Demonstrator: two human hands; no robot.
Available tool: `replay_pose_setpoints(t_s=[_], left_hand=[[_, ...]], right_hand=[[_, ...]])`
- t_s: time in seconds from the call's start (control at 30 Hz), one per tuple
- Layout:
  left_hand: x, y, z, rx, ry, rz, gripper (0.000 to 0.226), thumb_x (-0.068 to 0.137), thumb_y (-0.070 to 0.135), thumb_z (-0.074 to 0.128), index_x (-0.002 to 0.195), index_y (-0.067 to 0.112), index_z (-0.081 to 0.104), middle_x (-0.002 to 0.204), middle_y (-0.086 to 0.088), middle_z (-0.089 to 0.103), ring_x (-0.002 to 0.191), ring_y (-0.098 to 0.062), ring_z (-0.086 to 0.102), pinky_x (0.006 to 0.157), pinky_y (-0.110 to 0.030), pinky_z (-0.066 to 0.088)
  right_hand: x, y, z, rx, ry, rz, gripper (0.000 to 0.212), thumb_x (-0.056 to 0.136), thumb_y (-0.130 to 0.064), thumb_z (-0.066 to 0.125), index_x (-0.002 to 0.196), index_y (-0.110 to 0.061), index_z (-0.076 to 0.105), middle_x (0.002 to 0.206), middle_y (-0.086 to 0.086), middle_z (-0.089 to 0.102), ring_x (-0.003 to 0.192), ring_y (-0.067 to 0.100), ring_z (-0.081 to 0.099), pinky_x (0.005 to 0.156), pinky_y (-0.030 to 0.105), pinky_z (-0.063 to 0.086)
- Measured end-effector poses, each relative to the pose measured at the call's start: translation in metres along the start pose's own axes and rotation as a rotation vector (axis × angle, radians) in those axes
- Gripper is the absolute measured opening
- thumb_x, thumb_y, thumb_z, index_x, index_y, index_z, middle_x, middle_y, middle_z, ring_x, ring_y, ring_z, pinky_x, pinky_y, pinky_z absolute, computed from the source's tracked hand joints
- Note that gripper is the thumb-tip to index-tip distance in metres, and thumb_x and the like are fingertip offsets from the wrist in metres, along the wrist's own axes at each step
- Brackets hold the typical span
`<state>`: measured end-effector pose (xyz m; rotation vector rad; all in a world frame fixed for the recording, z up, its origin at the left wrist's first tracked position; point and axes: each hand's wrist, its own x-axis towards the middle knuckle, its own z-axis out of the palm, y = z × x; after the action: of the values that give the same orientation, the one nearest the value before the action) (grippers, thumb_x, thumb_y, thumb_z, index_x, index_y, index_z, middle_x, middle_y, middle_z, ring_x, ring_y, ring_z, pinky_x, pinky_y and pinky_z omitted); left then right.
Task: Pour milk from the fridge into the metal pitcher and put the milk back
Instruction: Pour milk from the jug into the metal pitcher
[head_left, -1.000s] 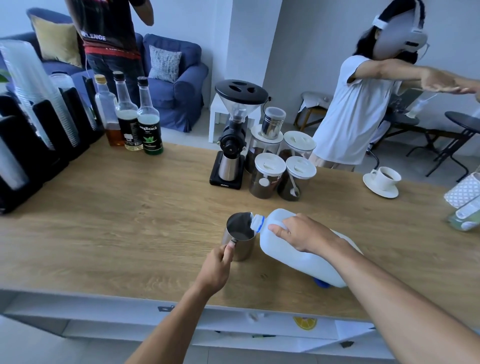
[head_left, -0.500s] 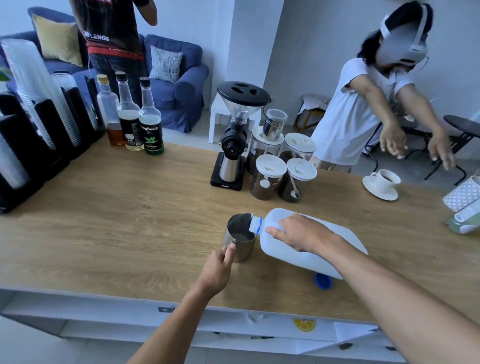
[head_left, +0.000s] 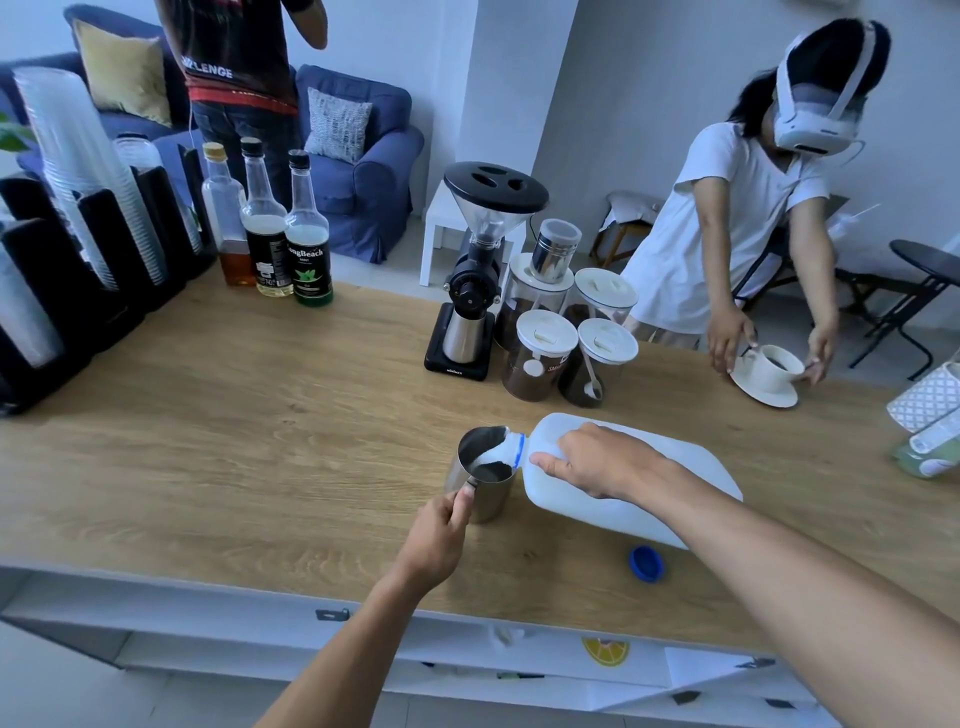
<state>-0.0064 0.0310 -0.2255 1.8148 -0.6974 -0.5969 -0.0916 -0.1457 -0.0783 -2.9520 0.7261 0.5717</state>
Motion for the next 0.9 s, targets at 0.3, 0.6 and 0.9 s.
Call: replay_pose_setpoints(t_s=[0.3,0.6,0.9], left_hand=[[-0.002,0.004,0.0,-0.025,-0.005,0.012,0.046,0.102,0.037,0.036,0.061,0.021,0.023,0.046,0.013,0.023,0.049,-0.007,0.021,0.047,-0.023,0.019],[0.0,0.002,-0.003,-0.03,0.018,0.035,0.045,0.102,0.036,0.036,0.062,0.022,0.021,0.048,0.012,0.021,0.052,-0.009,0.02,0.05,-0.027,0.019],[-0.002,0.003,0.0,-0.023,0.011,0.061,0.046,0.103,0.033,0.036,0.062,0.023,0.02,0.047,0.012,0.02,0.05,-0.006,0.018,0.049,-0.025,0.017]], right_hand=[[0.001,-0.001,0.0,0.006,-0.022,0.028,0.06,0.096,-0.059,0.03,0.06,-0.012,0.033,0.06,0.003,0.041,0.051,0.018,0.036,0.051,0.034,0.027],[0.002,-0.01,-0.014,-0.03,-0.031,-0.013,0.059,0.096,-0.058,0.032,0.057,-0.014,0.033,0.056,0.001,0.039,0.049,0.017,0.036,0.052,0.034,0.029],[0.001,-0.01,-0.013,-0.026,-0.058,0.014,0.059,0.097,-0.058,0.032,0.058,-0.014,0.034,0.058,0.001,0.041,0.049,0.015,0.037,0.049,0.032,0.026]])
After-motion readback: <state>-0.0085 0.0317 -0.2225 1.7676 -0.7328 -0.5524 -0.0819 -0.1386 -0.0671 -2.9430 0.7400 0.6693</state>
